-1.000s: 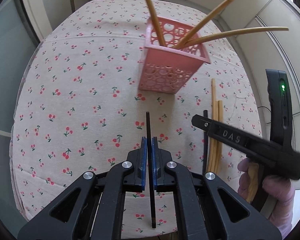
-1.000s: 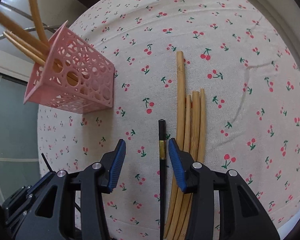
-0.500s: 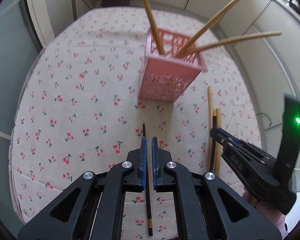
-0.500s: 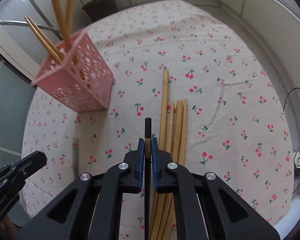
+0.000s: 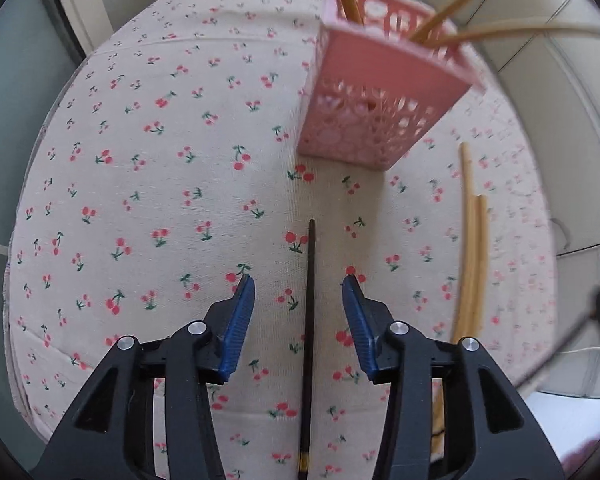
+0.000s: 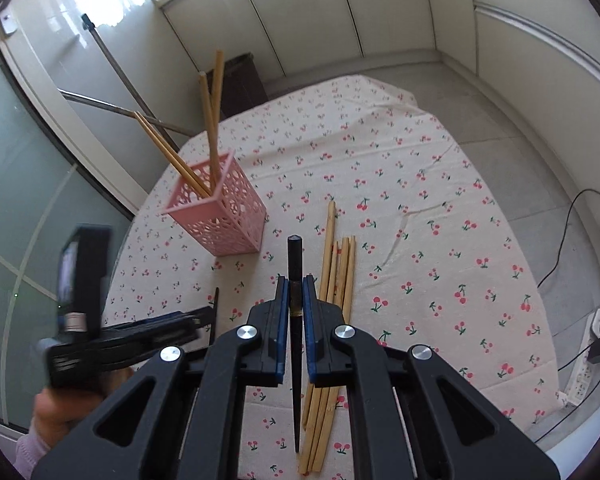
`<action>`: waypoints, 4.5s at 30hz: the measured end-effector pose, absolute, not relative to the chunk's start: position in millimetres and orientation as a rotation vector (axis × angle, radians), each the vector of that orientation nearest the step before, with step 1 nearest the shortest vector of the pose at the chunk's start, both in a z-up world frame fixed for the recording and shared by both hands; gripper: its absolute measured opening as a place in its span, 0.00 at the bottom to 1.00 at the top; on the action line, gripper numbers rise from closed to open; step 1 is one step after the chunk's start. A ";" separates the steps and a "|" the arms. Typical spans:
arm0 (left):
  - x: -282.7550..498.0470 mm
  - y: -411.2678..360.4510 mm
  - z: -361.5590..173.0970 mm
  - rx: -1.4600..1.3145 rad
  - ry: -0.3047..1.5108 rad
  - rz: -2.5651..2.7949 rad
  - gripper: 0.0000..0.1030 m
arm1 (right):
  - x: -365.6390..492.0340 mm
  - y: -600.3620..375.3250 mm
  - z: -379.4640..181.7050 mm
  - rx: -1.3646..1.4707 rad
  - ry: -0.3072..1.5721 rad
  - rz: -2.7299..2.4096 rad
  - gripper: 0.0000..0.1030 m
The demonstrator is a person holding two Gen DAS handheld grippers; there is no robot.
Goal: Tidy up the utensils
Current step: 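Carry both held chopsticks upright over the pink basket with both grippers, then lower the chopsticks into the pink basket and open both grippers, then move the left gripper to the wooden chopsticks and grasp one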
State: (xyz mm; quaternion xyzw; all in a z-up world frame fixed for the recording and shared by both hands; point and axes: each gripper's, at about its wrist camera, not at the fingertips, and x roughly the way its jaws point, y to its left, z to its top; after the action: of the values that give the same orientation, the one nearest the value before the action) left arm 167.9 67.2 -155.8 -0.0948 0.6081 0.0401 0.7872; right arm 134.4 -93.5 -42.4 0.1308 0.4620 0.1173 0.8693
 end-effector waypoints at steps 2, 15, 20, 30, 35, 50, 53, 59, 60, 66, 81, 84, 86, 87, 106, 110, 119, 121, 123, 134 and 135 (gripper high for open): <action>168.7 58.1 -168.8 -0.124 1.334 0.130 0.42 | 126.5 -96.6 -34.5 0.267 0.936 0.252 0.07; 154.8 54.7 -154.1 -0.148 1.184 0.010 0.03 | 122.1 -108.2 -19.6 0.297 0.886 0.283 0.07; 143.1 71.9 -126.8 -0.261 1.123 -0.043 0.03 | 122.8 -111.6 -15.9 0.312 0.875 0.283 0.07; 86.0 72.4 -64.0 -0.288 0.895 -0.081 0.03 | 116.4 -120.1 4.1 0.358 0.831 0.313 0.07; 51.2 78.4 -34.4 -0.268 0.798 -0.071 0.04 | 113.5 -128.0 14.8 0.397 0.809 0.326 0.07; 105.3 96.6 95.0 -0.278 0.497 0.001 0.04 | 124.3 -138.1 13.9 0.470 0.825 0.310 0.07; 131.8 93.7 92.4 -0.275 0.500 0.025 0.04 | 127.8 -137.1 12.1 0.475 0.834 0.312 0.07; 177.0 100.5 57.0 -0.300 0.581 0.036 0.05 | 133.6 -129.8 14.1 0.476 0.835 0.329 0.07; 179.4 105.1 51.0 -0.312 0.590 0.038 0.06 | 133.9 -127.4 16.0 0.472 0.831 0.334 0.07; 170.0 134.1 40.6 -0.441 0.635 0.051 0.08 | 127.9 -114.9 39.0 0.444 0.757 0.354 0.07; 155.7 152.4 58.1 -0.539 0.620 0.007 0.14 | 188.4 -73.3 105.5 0.401 0.606 0.323 0.07; 159.7 153.7 55.0 -0.555 0.632 -0.001 0.16 | 210.8 -62.6 101.5 0.389 0.610 0.305 0.07; 163.4 152.9 50.8 -0.562 0.649 -0.007 0.17 | 222.1 -55.7 94.1 0.387 0.610 0.299 0.08; 165.0 151.0 48.6 -0.561 0.660 -0.010 0.17 | 229.5 -51.1 86.7 0.382 0.616 0.295 0.10; 118.4 68.6 48.2 -0.209 0.611 0.021 0.50 | 156.0 -63.2 64.5 0.187 0.630 0.226 0.31; 109.1 57.9 29.5 -0.159 0.643 0.040 0.54 | 138.0 -74.7 47.6 0.160 0.660 0.189 0.39; 91.4 44.1 2.0 -0.120 0.694 0.035 0.71 | 114.3 -97.0 21.4 0.151 0.713 0.113 0.59; 88.7 42.4 -2.2 -0.115 0.703 0.036 0.74 | 111.6 -100.5 15.9 0.151 0.728 0.093 0.62; 85.7 39.7 -4.6 -0.111 0.707 0.037 0.77 | 109.4 -105.6 11.1 0.153 0.738 0.072 0.66; 75.3 29.2 -19.5 -0.086 0.733 0.024 0.93 | 94.7 -128.7 -7.3 0.196 0.772 0.012 0.88; 75.2 28.4 -21.5 -0.081 0.740 0.019 0.93 | 94.0 -130.8 -9.2 0.202 0.779 0.010 0.91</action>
State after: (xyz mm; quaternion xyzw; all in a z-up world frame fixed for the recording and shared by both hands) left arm 75.2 28.4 -21.5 -0.0397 0.3615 0.0094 0.9315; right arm 94.0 -130.8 -9.2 0.0981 0.3792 0.0048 0.9201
